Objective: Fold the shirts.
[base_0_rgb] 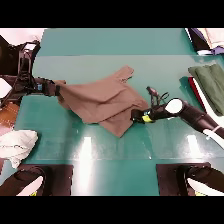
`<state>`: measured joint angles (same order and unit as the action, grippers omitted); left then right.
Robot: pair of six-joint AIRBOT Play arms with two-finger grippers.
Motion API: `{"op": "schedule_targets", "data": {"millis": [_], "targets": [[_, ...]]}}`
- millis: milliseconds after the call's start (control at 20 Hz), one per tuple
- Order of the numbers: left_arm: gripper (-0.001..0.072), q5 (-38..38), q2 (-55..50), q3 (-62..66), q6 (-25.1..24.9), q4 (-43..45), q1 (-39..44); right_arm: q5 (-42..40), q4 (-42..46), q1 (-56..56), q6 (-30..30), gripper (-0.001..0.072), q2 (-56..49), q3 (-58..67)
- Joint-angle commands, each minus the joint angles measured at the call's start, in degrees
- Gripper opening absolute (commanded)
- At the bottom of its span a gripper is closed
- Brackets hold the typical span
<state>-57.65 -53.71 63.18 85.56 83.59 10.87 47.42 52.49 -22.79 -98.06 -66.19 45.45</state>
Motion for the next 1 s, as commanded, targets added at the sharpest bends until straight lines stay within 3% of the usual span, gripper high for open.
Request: {"op": "schedule_targets", "data": {"millis": [0, 300, 500, 700, 950], "targets": [[0.0035, -2.9, 0.8, 6.3, 0.0, 0.0, 0.0, 3.5, 3.5, 3.8, 0.6, 0.0012, 7.1, 6.3], [0.0035, -11.7, 4.9, 28.7, 0.0, -0.3, 0.0, 18.2, 10.8, 16.7, 0.6, 0.0012, 21.1, 25.1], [0.0036, -20.0, 6.1, 44.5, 0.0, -4.5, 0.0, 27.6, 10.7, 26.6, 0.6, 0.0012, 26.7, 34.3], [0.0035, -20.5, 6.1, 54.7, 0.0, -12.6, 0.0, 34.6, 10.5, 36.4, 0.5, 0.0012, 29.5, 39.5], [0.0035, -18.6, 6.1, 54.8, -0.7, -17.8, 0.0, 43.4, 10.0, 42.7, 0.5, 0.0012, 29.4, 40.0]]}}
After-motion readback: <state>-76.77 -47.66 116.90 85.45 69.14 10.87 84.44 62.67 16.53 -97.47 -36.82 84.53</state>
